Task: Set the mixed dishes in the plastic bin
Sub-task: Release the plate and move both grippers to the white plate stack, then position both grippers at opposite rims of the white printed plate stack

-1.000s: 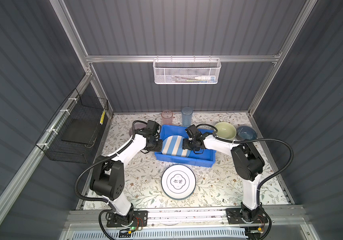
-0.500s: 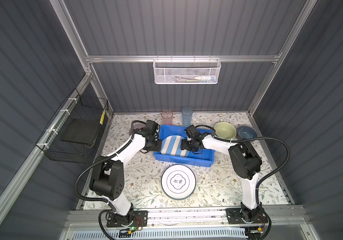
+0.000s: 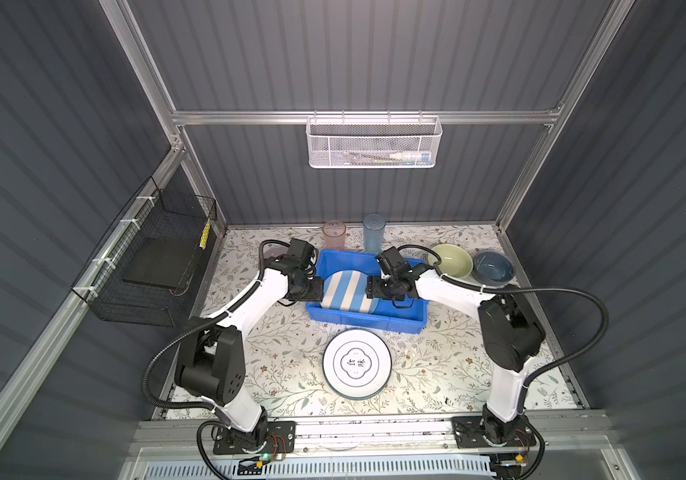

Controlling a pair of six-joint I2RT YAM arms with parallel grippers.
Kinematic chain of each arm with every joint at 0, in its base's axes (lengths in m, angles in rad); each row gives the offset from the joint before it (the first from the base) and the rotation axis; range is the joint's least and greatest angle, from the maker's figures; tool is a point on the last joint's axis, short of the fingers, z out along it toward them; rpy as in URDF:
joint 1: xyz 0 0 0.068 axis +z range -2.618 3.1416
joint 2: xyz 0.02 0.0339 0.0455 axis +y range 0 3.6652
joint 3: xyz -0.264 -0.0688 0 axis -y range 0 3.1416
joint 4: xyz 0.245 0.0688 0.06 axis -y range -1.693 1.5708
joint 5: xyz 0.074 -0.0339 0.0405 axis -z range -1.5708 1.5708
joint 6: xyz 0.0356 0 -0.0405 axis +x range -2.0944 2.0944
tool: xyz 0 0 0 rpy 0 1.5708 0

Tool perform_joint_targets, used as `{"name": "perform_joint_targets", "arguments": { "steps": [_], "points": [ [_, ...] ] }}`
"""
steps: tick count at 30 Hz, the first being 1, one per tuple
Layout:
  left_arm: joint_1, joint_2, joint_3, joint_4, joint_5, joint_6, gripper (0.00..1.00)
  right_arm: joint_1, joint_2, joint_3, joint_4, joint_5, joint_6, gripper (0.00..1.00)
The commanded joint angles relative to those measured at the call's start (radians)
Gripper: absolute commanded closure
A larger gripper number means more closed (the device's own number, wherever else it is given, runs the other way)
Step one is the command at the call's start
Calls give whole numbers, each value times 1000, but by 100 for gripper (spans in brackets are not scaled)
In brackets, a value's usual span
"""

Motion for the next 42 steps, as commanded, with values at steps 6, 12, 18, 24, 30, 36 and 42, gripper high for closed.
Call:
{"name": "perform_joint_targets", "arguments": {
  "steps": [6,12,18,24,30,36,42],
  "points": [
    [6,-185,-40,-100,106,30,38,-4,-344,-176,-34,-60,-55,23],
    [-16,-278,-145,-139,225,37,38,29,-594,-348,-10,-105,-26,26],
    [-131,-384,-277,-106,192,-77,41,95,-740,-477,-14,-137,12,28],
    [-196,-457,-421,-36,155,-202,50,175,-829,-627,42,-88,73,32],
    [-226,-473,-529,23,146,-259,56,235,-841,-721,78,-61,166,37],
    [-279,-428,-562,79,122,-301,63,264,-800,-757,85,-32,193,51],
    [-292,-391,-590,106,103,-315,71,283,-746,-776,102,-14,214,51]
  ]
}}
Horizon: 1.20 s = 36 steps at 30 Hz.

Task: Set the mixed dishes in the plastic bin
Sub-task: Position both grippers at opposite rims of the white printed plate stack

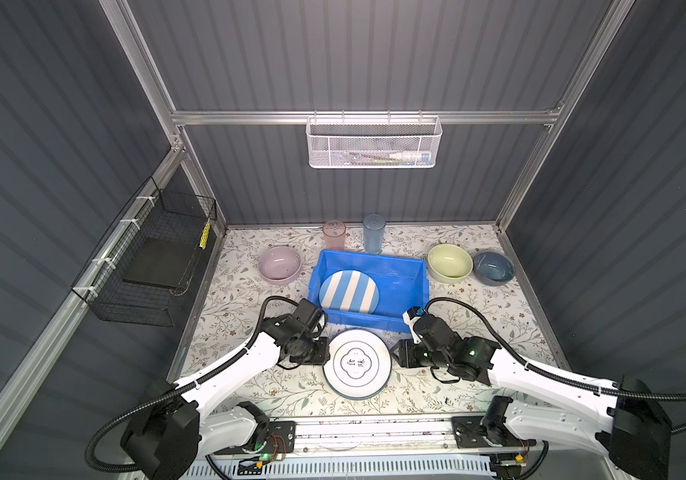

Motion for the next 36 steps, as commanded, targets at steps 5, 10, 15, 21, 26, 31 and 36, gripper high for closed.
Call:
{"name": "perform_joint_targets", "arguments": {
  "steps": [5,10,15,21,26,31,36],
  "points": [
    [-10,13,-44,40,-20,-31,74,23,79,-28,46,26,40,50],
    [-11,34,-52,48,-21,-23,76,36,133,-25,92,15,51,50],
    [-13,45,-50,51,-18,-21,81,43,162,-18,113,11,64,52],
    [-15,55,-56,66,-15,-23,85,50,176,-10,124,8,68,55],
    [-16,62,-62,79,-13,-28,86,54,172,-9,131,-4,73,59],
    [-16,62,-68,83,-15,-32,86,55,170,-12,150,-21,79,61],
    [-16,63,-74,86,-15,-32,86,55,159,-17,177,-44,87,65]
  ]
}}
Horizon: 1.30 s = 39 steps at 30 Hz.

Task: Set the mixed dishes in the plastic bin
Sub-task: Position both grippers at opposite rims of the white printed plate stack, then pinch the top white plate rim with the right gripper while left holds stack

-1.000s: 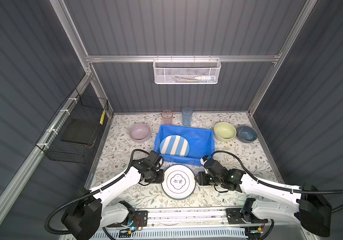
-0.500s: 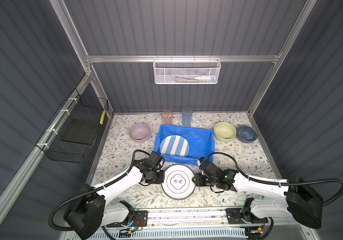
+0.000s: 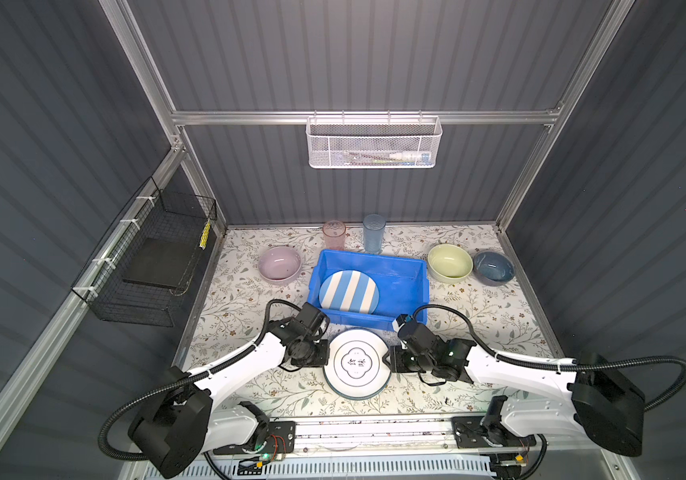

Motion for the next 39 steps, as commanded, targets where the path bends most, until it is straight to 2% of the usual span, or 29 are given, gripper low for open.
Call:
{"name": "perform_joint_targets", "arguments": {
  "steps": [1,17,31,39],
  "points": [
    [-6,15,-25,7,2,-8,86,6,-15,3,32,-27,12,65],
    [-6,37,-41,42,14,-9,86,5,-94,-28,108,-93,33,71],
    [-6,41,-59,66,24,-11,87,2,-47,-99,329,-156,78,73],
    [-7,48,-63,78,30,-15,87,2,54,-110,422,-178,98,72]
  ]
}}
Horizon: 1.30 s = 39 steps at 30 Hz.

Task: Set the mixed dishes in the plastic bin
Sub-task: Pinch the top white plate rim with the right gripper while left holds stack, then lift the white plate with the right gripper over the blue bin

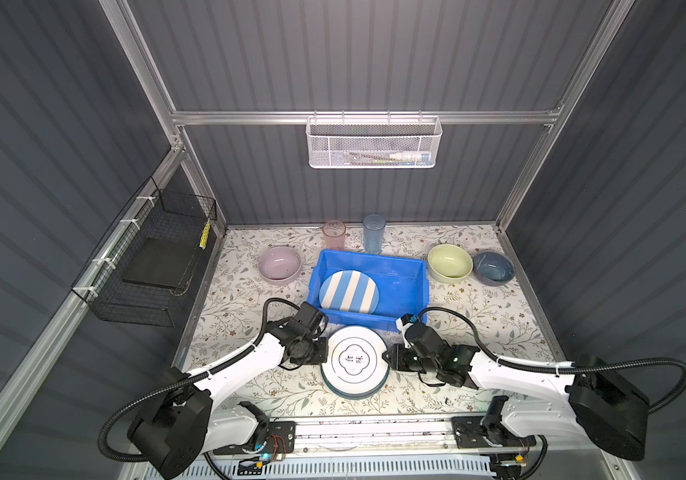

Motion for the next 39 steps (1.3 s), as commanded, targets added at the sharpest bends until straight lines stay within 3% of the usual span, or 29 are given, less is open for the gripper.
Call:
{"name": "perform_joint_targets", "arguments": {
  "steps": [1,11,17,27,39],
  "points": [
    [-18,48,-50,41,73,-8,87,30,67,-3,188,-146,18,72],
    [-18,71,-48,50,76,-2,87,32,134,4,253,-175,9,73],
    [-18,67,-34,35,69,-1,87,31,123,28,185,-149,-6,78],
    [-18,-30,33,-78,-25,-10,70,32,21,88,-33,-70,-18,88],
    [-17,-106,153,-196,-161,17,58,31,-119,177,-267,-11,-109,90]
  ]
}}
